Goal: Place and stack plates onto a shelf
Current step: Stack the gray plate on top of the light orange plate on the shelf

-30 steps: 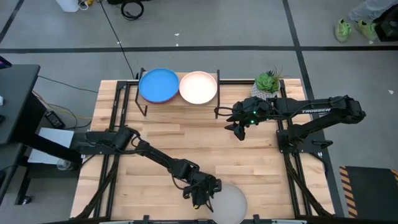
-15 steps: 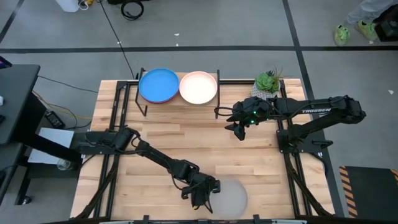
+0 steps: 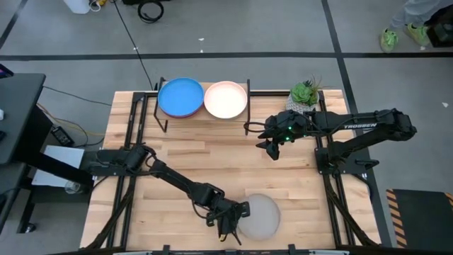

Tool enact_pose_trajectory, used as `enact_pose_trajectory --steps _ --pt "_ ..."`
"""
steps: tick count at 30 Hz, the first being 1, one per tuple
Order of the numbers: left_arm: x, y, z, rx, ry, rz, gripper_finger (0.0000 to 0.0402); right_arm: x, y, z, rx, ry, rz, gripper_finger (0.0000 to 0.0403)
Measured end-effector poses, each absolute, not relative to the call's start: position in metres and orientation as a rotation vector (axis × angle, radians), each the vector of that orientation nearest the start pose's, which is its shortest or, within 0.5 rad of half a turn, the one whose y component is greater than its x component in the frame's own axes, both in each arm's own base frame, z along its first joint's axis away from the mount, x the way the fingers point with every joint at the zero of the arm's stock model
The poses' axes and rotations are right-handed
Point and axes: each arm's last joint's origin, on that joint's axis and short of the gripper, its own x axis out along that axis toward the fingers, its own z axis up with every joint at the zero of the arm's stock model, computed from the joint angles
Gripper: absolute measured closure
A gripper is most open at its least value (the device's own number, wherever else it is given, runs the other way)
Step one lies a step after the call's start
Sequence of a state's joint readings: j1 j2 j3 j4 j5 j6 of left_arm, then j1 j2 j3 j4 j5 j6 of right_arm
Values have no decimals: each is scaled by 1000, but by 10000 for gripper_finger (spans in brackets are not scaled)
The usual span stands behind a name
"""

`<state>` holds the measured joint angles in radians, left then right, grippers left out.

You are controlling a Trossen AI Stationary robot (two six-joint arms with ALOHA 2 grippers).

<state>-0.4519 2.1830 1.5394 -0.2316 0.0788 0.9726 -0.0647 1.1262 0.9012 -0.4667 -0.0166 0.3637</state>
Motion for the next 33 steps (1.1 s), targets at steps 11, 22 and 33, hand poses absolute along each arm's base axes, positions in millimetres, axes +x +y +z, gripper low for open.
enact_pose_trajectory --steps 11,22,33 --pt "405 -198 199 979 569 -794 400 230 -14 284 370 689 -169 197" --pt "411 -195 182 810 651 -765 314 230 -14 285 370 684 -169 197" --pt "427 -192 136 838 668 -771 256 231 -14 286 370 668 -167 197"
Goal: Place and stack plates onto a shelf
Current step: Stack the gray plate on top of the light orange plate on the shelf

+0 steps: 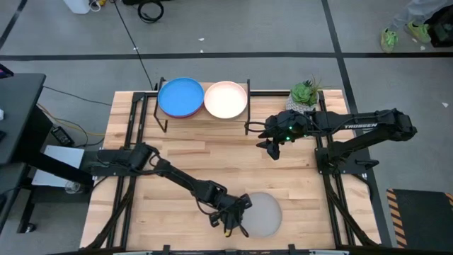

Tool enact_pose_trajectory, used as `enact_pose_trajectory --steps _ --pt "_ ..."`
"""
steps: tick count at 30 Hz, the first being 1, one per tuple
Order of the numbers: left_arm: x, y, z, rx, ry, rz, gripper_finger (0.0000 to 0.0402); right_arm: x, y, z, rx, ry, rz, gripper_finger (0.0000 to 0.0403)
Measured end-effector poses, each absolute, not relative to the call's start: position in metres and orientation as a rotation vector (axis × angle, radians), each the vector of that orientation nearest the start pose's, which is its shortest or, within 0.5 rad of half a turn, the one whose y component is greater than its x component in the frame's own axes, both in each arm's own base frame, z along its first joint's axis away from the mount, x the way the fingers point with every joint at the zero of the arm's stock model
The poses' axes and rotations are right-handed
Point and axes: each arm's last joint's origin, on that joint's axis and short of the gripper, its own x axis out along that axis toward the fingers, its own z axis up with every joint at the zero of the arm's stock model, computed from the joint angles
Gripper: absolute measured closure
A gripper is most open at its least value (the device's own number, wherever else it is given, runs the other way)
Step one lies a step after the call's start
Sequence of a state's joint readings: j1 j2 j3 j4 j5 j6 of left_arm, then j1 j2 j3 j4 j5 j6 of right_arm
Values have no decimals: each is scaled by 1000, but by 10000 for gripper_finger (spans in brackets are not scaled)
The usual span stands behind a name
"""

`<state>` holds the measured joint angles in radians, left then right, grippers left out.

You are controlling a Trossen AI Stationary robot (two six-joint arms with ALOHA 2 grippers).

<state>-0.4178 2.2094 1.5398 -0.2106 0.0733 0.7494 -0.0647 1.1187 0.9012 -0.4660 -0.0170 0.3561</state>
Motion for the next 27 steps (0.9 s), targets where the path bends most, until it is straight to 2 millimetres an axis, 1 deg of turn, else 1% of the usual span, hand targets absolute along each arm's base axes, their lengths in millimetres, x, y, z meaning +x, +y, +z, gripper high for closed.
enact_pose_trajectory --steps 2,4,8,9,12,14,16,18,21,24,27 --pt "427 -188 132 836 692 -773 268 231 -14 286 371 667 -167 197" --pt "428 -185 132 845 693 -782 291 231 -14 285 370 677 -169 197" --pt "428 -184 132 858 693 -795 369 231 -14 285 370 676 -168 197" --pt "428 -184 132 853 701 -789 382 231 -14 285 370 675 -168 197" --pt "426 -186 131 860 712 -802 386 231 -14 285 370 675 -168 197" --pt "423 -187 135 867 724 -793 386 231 -14 285 370 678 -168 197" --pt "418 -188 148 875 731 -778 386 230 -13 284 371 685 -166 197" --pt "412 -187 167 870 733 -750 386 228 -9 283 367 717 -155 197" --pt "400 -180 197 829 785 -677 386 222 7 277 307 745 -176 197" --pt "387 -167 219 804 873 -584 386 216 27 265 238 721 -250 197" --pt "377 -147 238 781 942 -489 386 208 45 255 210 678 -279 197"
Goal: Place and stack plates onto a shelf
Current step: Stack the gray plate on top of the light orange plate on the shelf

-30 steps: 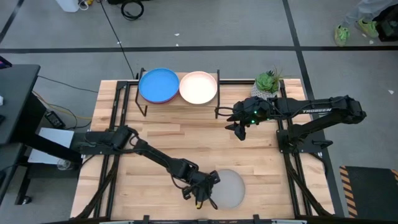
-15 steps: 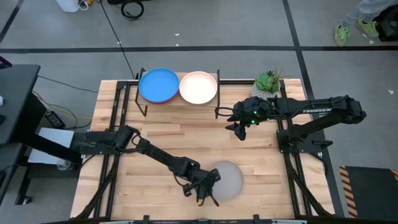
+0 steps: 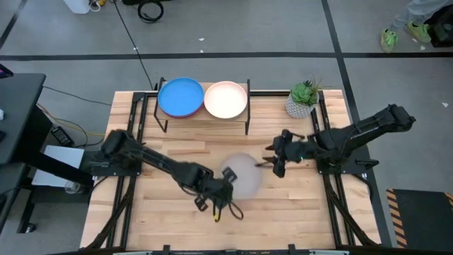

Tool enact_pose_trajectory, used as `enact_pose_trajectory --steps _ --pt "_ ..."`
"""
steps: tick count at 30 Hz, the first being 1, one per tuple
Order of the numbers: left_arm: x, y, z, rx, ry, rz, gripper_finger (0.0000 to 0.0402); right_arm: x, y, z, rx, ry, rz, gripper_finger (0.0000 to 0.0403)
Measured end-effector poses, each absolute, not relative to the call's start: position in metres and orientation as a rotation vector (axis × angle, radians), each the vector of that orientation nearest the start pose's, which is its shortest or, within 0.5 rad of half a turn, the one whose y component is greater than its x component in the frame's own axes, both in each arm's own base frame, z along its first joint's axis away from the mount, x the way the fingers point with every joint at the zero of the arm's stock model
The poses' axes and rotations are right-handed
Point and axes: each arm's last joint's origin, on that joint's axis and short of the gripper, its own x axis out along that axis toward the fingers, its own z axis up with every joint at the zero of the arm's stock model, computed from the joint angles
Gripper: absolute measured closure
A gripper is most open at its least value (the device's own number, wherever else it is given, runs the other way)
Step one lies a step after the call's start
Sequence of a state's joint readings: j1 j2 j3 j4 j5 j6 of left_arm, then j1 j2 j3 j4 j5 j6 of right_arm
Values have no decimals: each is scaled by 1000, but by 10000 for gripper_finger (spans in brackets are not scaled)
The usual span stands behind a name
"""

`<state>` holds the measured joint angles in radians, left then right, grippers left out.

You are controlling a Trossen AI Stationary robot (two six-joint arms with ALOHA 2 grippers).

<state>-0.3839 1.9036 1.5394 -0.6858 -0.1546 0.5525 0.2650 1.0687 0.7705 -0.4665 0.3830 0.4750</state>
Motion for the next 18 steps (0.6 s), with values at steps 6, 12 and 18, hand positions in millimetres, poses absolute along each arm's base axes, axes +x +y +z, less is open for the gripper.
enact_pose_trajectory --steps 6,12,18 --pt "371 -95 265 725 1015 -306 386 199 71 240 221 601 -275 197" --pt "367 -55 288 680 998 -196 386 192 88 231 184 495 -292 197" --pt "367 -22 307 691 923 -78 386 184 98 209 199 377 -260 197"
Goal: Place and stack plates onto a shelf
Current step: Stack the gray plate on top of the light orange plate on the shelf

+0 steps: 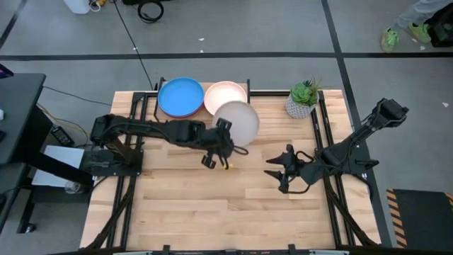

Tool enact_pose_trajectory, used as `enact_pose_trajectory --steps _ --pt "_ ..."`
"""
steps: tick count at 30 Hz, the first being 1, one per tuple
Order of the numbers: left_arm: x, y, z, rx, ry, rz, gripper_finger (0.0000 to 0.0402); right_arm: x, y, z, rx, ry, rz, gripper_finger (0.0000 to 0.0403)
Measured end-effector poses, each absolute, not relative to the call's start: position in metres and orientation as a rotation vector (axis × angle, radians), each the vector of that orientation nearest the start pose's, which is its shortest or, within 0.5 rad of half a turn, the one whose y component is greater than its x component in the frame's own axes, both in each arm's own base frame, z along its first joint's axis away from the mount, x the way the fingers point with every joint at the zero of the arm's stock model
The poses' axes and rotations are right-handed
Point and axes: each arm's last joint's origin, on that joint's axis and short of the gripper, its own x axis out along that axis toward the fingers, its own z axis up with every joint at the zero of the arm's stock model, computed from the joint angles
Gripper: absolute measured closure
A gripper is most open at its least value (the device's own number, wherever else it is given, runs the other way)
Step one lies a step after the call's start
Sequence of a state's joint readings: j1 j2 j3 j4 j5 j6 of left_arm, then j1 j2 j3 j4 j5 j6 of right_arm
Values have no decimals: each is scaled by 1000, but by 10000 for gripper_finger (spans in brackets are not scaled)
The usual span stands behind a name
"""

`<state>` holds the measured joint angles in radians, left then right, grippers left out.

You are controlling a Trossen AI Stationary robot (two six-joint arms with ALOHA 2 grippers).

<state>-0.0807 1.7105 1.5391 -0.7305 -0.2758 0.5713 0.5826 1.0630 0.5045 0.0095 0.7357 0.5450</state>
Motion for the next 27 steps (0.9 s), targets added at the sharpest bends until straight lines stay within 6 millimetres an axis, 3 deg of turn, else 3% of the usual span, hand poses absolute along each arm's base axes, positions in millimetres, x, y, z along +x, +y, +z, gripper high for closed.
enact_pose_trajectory --steps 5,8,17,23,27 --pt "370 3 322 677 879 -12 385 176 99 188 251 309 -219 197" --pt "372 28 327 633 851 58 386 172 98 179 268 276 -204 197" --pt "361 102 319 389 899 170 385 176 100 169 255 199 -194 197" --pt "359 113 320 348 875 162 380 183 105 164 231 168 -179 197" --pt "359 111 320 359 874 150 340 186 107 159 224 177 -179 197"
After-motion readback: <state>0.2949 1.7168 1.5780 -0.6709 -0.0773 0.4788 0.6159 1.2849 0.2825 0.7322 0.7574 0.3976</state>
